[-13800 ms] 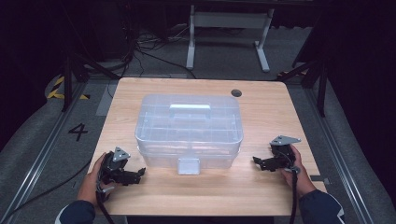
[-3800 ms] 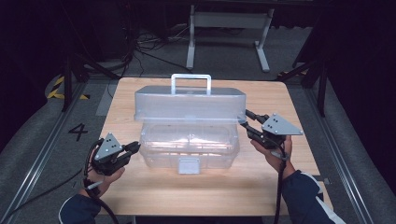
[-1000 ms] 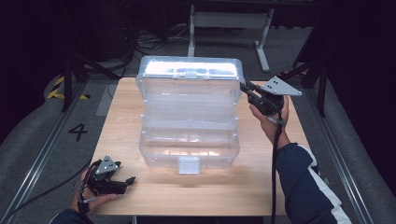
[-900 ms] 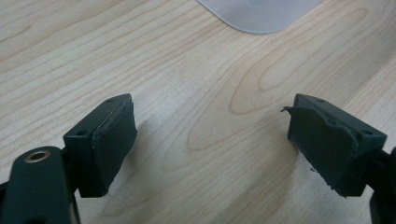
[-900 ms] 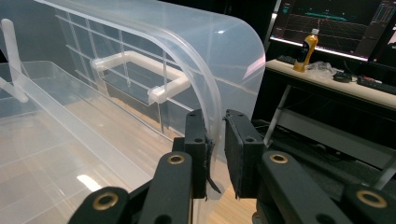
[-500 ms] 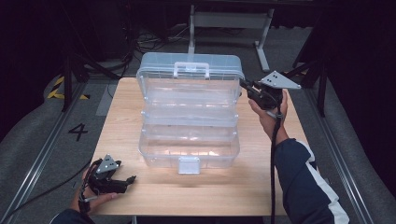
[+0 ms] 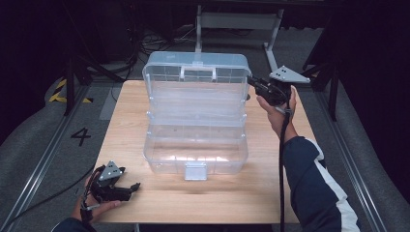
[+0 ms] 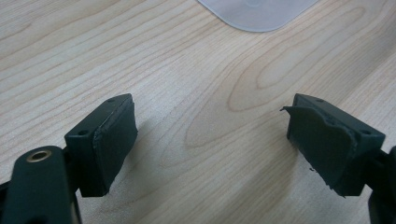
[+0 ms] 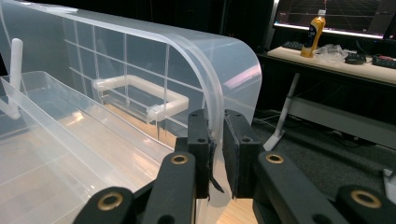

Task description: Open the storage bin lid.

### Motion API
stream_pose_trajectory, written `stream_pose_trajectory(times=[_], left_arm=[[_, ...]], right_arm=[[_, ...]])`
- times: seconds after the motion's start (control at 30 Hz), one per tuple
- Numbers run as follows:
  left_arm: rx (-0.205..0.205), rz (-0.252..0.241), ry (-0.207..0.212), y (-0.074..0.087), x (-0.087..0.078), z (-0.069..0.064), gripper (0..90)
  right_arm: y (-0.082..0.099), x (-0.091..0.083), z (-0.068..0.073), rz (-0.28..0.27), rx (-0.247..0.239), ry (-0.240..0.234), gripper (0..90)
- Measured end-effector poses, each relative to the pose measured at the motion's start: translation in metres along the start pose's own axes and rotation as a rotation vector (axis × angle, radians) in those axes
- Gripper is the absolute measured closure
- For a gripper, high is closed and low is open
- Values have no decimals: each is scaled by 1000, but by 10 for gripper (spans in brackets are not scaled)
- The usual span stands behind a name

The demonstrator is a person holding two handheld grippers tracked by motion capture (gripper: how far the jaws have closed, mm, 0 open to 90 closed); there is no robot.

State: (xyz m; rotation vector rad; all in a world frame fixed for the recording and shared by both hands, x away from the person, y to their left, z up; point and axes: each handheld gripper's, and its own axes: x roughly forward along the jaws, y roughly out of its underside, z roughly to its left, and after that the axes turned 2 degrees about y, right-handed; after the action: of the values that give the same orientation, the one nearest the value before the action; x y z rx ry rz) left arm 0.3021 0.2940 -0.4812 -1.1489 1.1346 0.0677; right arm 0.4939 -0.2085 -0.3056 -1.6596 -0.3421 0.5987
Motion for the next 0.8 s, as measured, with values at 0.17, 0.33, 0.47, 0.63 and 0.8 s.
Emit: stream_pose_trajectory(times=[0.17, 0.33, 0.47, 0.63, 0.8], left_arm=[[7, -2, -4, 1, -1, -1, 165], [-1, -8, -10, 3, -2, -3, 165], [5, -9, -13, 4, -3, -3, 165], [6, -9, -13, 4, -3, -3, 165], [11, -9, -6, 2, -1, -2, 160]], right_arm=[[-1, 6, -5, 10, -8, -3, 823], [-3, 9, -7, 18, -8, -6, 823], [-4, 12, -9, 27, -9, -9, 821], [-5, 16, -13, 33, 0, -23, 820], [-6, 20, -16, 43, -2, -26, 819]])
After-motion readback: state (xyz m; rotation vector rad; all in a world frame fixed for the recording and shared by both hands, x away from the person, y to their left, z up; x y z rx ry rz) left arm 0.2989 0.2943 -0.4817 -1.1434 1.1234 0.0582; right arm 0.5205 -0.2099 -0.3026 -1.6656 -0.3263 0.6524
